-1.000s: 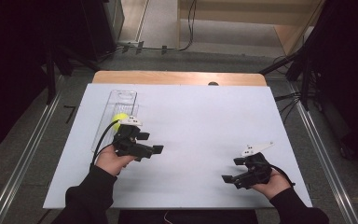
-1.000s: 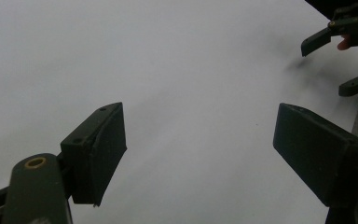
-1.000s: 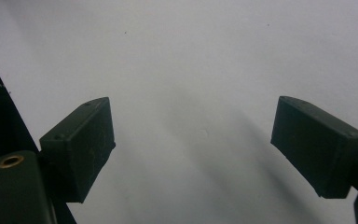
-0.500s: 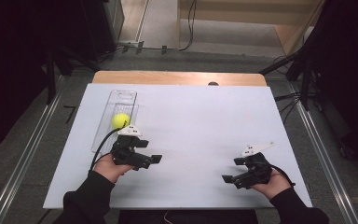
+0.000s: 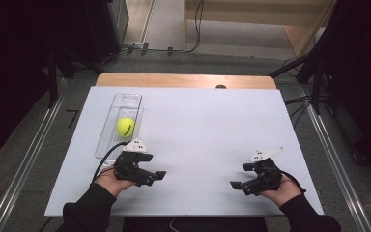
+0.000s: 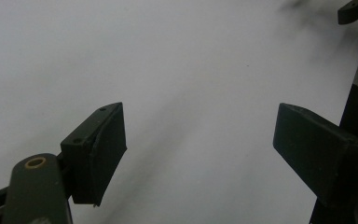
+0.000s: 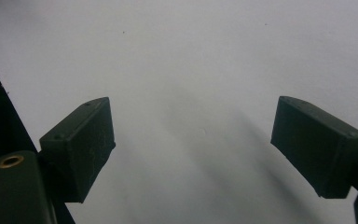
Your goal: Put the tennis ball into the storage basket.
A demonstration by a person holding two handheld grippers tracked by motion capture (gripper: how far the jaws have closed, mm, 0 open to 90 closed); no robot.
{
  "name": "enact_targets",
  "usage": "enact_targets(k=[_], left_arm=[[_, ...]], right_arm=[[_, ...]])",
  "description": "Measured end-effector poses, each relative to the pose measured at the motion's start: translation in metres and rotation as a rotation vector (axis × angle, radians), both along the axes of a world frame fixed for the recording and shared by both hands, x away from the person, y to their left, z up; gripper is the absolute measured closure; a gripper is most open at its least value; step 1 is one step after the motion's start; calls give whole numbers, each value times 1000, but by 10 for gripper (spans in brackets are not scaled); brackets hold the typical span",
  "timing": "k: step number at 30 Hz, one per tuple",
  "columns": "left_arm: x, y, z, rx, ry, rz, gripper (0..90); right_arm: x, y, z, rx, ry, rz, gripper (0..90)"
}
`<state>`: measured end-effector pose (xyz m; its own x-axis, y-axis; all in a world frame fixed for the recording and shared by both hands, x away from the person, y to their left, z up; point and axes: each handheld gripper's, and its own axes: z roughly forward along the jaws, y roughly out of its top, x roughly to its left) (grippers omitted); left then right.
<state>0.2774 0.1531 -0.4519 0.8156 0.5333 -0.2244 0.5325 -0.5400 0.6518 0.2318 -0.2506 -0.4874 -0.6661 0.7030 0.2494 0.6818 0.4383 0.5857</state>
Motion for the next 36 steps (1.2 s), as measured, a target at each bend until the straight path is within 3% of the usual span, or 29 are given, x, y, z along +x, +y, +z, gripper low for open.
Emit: enact_targets(k=[36], left_arm=[[-13,26,-11,41,7,-31,178]], right_arm=[[0,0,0,-2,1,-2,114]])
